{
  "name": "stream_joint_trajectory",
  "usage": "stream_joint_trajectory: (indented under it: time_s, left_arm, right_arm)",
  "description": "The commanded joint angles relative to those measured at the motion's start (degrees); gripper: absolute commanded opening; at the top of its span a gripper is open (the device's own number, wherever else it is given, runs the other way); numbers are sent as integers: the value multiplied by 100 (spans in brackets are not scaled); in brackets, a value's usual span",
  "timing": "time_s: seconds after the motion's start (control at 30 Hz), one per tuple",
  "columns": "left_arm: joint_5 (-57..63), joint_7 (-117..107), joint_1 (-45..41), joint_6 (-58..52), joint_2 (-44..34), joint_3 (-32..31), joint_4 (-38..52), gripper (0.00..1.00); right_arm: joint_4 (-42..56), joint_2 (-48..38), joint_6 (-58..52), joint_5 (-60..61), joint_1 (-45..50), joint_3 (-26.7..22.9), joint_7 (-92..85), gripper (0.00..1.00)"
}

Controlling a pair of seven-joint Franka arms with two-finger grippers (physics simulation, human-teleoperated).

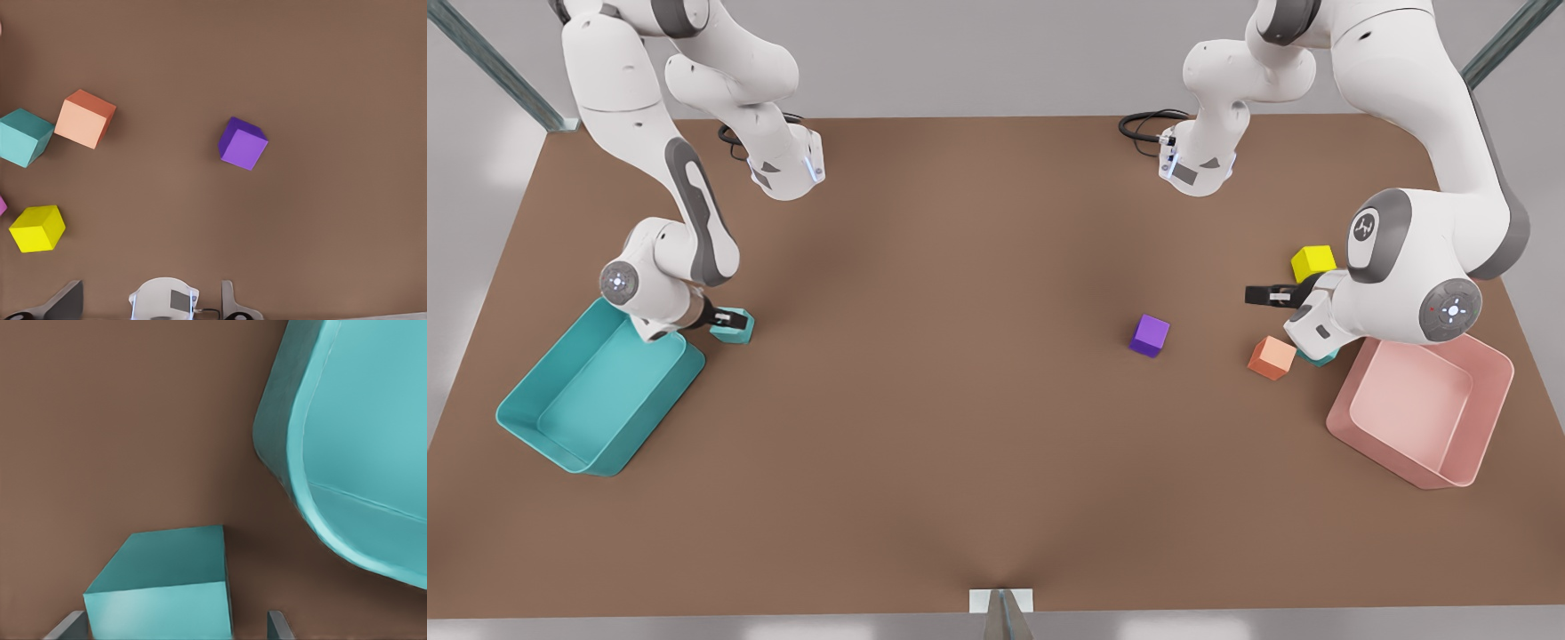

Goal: Stack the two blue cubes on top of each other

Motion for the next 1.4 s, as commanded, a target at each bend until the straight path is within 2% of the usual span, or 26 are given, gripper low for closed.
stream_joint_trajectory:
  time_s: [0.0, 0.2, 0.27, 0.3, 0.4, 0.5, 0.57, 0.6, 0.67, 0.7, 0.73, 0.8, 0.9, 0.93, 0.97, 1.03, 1.07, 1.13, 1.23, 1.3, 1.37]
  left_arm:
    - [3, 2, 4, -4, -6, 0, 8, 100]
    - [12, 2, 13, -4, -6, 0, 0, 100]
    - [12, 2, 30, -4, -6, 0, 0, 100]
    - [12, 2, 48, -4, -6, 0, 0, 100]
    - [12, 2, 48, -4, -6, 0, 0, 100]
    - [56, 2, 57, -4, -6, 0, 0, 100]
    - [82, 11, 57, -4, -6, 0, 8, 100]
    - [91, 11, 57, -4, -6, 0, 8, 100]
    - [91, 2, 57, -4, -6, 0, 8, 100]
    - [91, -16, 101, -4, 2, 9, 8, 100]
    - [91, -7, 145, 5, -6, 9, 8, 100]
    - [82, -7, 189, 13, -6, 0, 8, 100]
    - [152, 124, 171, 294, -50, 44, -53, 100]
    - [538, 1027, -258, 714, -322, 639, -552, 100]
    - [601, 1987, -532, 2016, -789, 1318, -1696, 100]
    - [610, 2735, -435, 3677, -710, 1336, -2628, 100]
    - [601, 3095, -409, 4179, -675, 1336, -2848, 100]
    - [601, 3938, -190, 4575, -437, 1345, -2936, 100]
    - [583, 5222, -14, 4759, -173, 1354, -2989, 100]
    - [610, 5521, 153, 4909, -59, 1371, -3077, 100]
    - [610, 6443, 294, 4935, 125, 1398, -3077, 100]
  right_arm:
    - [-102, 10, 193, 146, -2, 0, -289, 100]
    - [-216, 335, 562, 137, 7, 8, -342, 100]
    - [-137, 414, 580, 137, 7, 8, -342, 95]
    - [-67, 423, 571, 137, 7, 8, -342, 88]
    - [65, 450, 439, 146, 16, 8, -289, 54]
    - [74, 318, -35, 735, 112, 175, -280, 55]
    - [504, 265, -905, 858, 262, 167, -236, 56]
    - [583, 265, -984, 849, 271, 175, -184, 56]
    - [1418, 168, -2109, 823, 332, 526, 255, 56]
    - [1849, 177, -2426, 726, 420, 825, 721, 56]
    - [2200, 274, -2461, 621, 762, 861, 1187, 56]
    - [2684, 520, -2470, 577, 1430, 966, 2092, 56]
    - [3975, 1380, -2453, 498, 2511, 1028, 3629, 55]
    - [4379, 1635, -2426, 515, 2862, 1028, 4043, 55]
    - [4854, 2013, -2417, 559, 3100, 1028, 4395, 55]
    - [6304, 3041, -2286, 586, 3592, 1028, 5388, 55]
    - [6613, 3358, -2014, 594, 3716, 1028, 5591, 55]
    - [6911, 3921, -1029, 770, 3856, 1037, 5986, 55]
    - [7659, 4738, -115, 893, 4138, 1125, 6909, 55]
    - [7870, 4826, -27, 1455, 4147, 1116, 7120, 56]
    - [7870, 4888, -36, 1508, 4103, 1098, 7823, 57]
